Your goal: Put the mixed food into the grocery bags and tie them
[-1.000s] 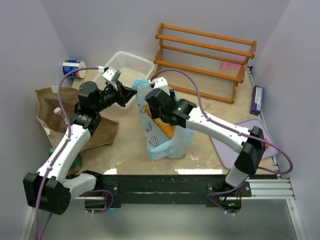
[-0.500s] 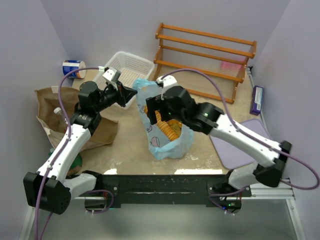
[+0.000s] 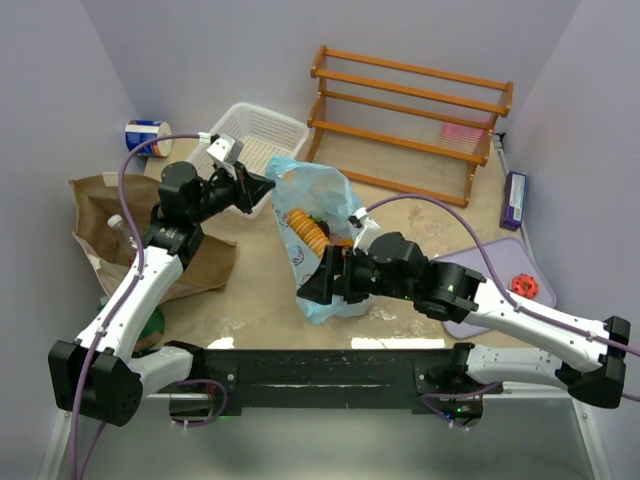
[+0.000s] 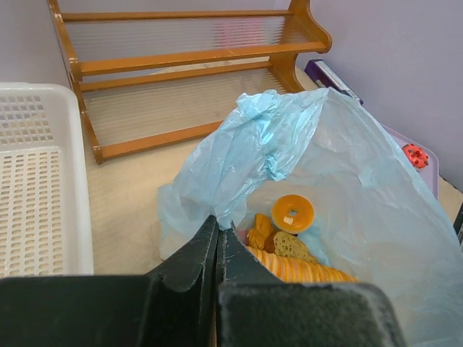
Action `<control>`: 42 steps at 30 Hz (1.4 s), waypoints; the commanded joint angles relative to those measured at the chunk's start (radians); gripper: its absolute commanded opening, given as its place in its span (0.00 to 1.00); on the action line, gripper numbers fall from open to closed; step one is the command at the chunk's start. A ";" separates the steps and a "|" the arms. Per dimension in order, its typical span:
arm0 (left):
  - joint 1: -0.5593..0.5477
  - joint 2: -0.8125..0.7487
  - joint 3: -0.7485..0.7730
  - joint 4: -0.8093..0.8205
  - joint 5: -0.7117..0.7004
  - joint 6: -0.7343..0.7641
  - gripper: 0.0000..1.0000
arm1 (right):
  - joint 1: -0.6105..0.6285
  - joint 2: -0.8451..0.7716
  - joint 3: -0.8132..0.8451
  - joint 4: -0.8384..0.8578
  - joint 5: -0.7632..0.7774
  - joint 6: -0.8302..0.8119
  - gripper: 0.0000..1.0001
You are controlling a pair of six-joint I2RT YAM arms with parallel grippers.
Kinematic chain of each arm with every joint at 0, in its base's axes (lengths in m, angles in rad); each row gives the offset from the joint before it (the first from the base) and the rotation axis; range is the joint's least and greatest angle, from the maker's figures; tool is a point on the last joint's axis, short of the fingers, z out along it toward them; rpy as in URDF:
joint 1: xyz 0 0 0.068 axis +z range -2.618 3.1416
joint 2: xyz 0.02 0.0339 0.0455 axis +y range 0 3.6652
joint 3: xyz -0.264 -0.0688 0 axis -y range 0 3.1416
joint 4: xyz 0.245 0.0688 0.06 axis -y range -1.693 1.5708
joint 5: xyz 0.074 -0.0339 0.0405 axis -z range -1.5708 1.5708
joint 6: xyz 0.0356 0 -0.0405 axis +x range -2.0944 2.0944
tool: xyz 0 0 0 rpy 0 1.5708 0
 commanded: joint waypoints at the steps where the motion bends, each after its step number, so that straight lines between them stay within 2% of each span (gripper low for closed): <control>1: 0.003 -0.004 -0.005 0.037 0.001 -0.015 0.00 | 0.054 -0.047 -0.034 0.041 -0.001 0.175 0.94; 8: 0.003 -0.013 -0.004 0.030 -0.009 -0.006 0.00 | 0.102 -0.114 0.031 -0.140 0.087 0.200 0.94; 12: 0.003 -0.015 -0.004 0.030 -0.007 -0.006 0.00 | 0.106 -0.117 0.000 -0.147 0.075 0.229 0.94; 17: 0.003 -0.015 -0.004 0.032 -0.006 -0.008 0.00 | 0.114 -0.102 -0.090 -0.023 0.102 0.284 0.94; 22: 0.003 -0.016 -0.005 0.038 0.003 -0.012 0.00 | 0.165 -0.081 -0.136 0.051 0.281 0.333 0.93; 25: 0.003 -0.019 -0.007 0.040 0.004 -0.012 0.00 | 0.200 -0.071 -0.190 0.184 0.362 0.369 0.93; 34: 0.003 -0.019 -0.012 0.050 0.014 -0.018 0.00 | 0.257 0.030 -0.267 0.388 0.580 0.421 0.94; 42: 0.003 -0.023 -0.013 0.053 0.014 -0.017 0.00 | 0.272 0.137 -0.236 0.423 0.754 0.459 0.93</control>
